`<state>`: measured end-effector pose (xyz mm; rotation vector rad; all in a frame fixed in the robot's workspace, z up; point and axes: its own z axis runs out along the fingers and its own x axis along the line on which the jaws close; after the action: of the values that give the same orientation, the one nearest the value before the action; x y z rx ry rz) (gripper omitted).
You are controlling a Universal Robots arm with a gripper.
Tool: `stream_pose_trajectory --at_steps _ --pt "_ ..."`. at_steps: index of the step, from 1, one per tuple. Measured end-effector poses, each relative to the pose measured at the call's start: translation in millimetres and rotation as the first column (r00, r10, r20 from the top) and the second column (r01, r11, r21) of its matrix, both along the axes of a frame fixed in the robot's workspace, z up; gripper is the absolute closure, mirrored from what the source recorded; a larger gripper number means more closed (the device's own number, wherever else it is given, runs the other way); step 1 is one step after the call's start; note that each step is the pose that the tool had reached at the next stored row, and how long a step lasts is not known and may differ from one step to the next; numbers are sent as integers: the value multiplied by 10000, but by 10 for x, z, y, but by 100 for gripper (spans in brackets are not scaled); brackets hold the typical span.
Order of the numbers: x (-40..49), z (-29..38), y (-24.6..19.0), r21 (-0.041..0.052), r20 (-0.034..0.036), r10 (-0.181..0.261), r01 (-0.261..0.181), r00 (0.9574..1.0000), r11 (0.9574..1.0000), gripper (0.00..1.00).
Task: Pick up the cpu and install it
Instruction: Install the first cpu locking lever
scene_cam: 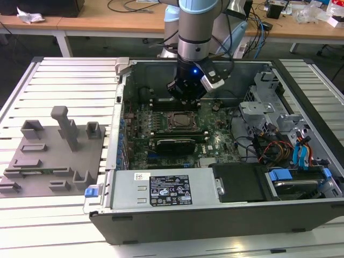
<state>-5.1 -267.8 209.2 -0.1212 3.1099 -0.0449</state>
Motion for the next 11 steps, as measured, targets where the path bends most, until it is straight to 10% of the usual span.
stream_pose_trajectory --at_steps 3,6,11 --pt "-1 2 -67 -29 -3 -2 2 10000 10000 89" --pt "-1 3 -225 -89 -2 -1 1 10000 10000 89" --pt "-1 71 -294 -392 -2 -2 2 10000 9992 89"
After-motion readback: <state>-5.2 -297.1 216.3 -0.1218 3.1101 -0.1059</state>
